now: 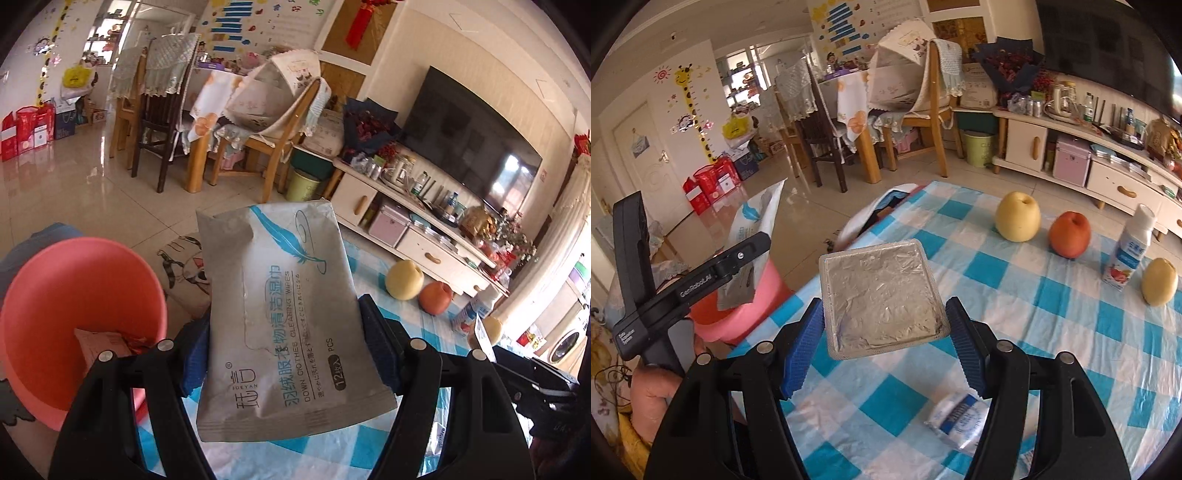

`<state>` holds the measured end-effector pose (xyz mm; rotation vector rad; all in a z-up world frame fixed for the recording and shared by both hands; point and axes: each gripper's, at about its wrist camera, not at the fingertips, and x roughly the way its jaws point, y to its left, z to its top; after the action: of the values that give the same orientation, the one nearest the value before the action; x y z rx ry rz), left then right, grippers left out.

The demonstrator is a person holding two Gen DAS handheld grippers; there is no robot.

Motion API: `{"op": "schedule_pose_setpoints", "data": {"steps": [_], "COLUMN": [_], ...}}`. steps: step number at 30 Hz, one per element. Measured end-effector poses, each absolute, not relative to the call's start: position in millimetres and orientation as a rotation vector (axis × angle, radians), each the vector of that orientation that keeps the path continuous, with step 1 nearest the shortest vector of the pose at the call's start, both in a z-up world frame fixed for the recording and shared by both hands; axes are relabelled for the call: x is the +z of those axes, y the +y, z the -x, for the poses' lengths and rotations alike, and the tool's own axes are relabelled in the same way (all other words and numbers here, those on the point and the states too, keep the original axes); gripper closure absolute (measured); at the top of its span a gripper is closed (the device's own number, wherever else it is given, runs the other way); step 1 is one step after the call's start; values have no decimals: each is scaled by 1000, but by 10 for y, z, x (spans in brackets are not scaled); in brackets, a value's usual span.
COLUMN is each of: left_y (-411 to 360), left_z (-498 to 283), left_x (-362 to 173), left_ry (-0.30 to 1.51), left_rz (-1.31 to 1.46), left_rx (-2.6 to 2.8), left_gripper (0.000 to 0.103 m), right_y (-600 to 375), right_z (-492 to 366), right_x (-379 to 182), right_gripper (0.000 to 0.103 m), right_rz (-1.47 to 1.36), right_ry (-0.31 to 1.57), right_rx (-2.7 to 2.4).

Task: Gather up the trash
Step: 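Lift the wipes pack with left tool while right tool carries the foil tray to the bucket, then open both tools over the pink bucket to drop the wipes pack and foil tray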

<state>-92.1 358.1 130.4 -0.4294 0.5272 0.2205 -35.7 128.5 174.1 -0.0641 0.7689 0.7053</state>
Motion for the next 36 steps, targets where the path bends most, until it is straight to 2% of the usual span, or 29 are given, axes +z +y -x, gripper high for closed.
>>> {"op": "schedule_pose_setpoints", "data": {"steps": [15, 23, 24, 25, 26, 36], "left_y": [5086, 5492, 5506, 5524, 5531, 5315], "left_z": [1313, 1427, 1415, 1388, 1360, 1268], "left_x": [1204, 1053, 1033, 1011, 995, 997], "left_ry": [505, 522, 534, 552, 566, 554], "left_rz": [660, 768, 773, 774, 771, 675], "left_rx": [537, 573, 571, 569, 573, 608], "left_gripper": [30, 29, 28, 27, 24, 17], "right_y": [2957, 3860, 3902, 3937, 3940, 3316], "right_z": [730, 800, 794, 791, 775, 711], "right_x": [1536, 1208, 1157, 1125, 1107, 1183], "right_gripper": [36, 32, 21, 16, 16, 13], "right_rz": [154, 290, 308, 323, 326, 257], "right_ry": [816, 835, 837, 836, 832, 828], "right_rx": [946, 996, 991, 971, 951, 823]}}
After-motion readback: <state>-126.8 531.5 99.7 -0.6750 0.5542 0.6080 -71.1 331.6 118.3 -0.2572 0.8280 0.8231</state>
